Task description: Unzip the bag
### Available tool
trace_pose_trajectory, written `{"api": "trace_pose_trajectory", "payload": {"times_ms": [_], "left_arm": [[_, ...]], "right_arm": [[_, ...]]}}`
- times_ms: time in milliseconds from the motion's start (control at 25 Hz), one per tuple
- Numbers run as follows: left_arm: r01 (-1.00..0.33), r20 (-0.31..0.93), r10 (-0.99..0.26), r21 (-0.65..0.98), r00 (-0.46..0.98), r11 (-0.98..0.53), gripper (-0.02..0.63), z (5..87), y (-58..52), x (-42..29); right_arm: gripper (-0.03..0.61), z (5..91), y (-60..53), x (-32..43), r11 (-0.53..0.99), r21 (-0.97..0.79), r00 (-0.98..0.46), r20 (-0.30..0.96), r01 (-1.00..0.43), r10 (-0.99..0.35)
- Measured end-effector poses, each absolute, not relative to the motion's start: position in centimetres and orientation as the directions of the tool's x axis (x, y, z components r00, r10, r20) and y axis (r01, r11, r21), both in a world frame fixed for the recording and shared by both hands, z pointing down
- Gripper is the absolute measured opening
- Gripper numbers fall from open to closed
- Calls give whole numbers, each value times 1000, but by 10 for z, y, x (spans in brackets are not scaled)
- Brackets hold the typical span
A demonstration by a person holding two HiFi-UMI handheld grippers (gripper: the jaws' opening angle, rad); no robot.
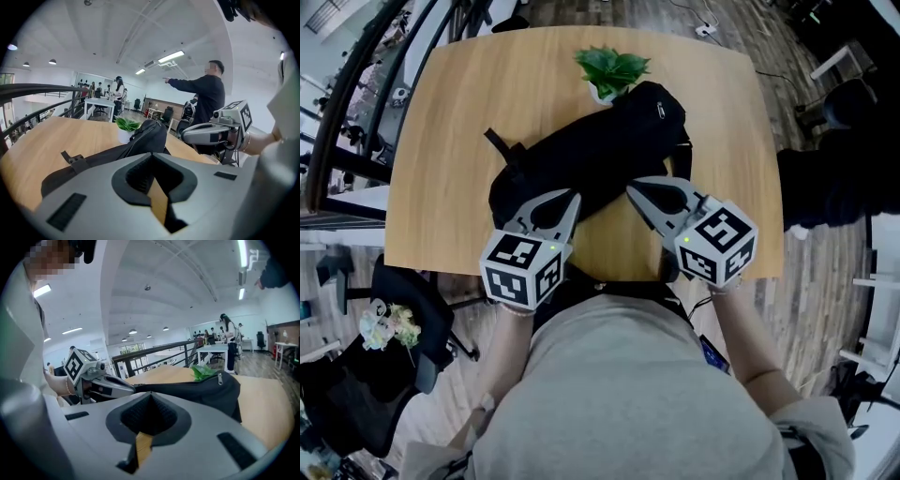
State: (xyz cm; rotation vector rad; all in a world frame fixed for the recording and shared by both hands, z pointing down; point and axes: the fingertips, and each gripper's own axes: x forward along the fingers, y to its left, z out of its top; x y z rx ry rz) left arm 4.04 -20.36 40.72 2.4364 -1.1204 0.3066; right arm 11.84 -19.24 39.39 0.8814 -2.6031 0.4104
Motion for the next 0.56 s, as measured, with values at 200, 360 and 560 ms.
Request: {"api": "trace_pose_trajectory", "payload": {"times_ms": [200,360,560], "left_arm": [[-761,376,-662,310,648,-569,23,410,-200,39],[-756,375,-656,319,655,-572,23,412,-198,41],[-757,383,-653,326,654,-566,23,417,-197,38]], "right_arm": [[6,387,-185,116,796,-122,-743,463,-594,-484],[7,386,-183,117,805,-106,-738,482,-584,-472],[6,389,-185,113,815,-102,-743,487,-570,-459]]}}
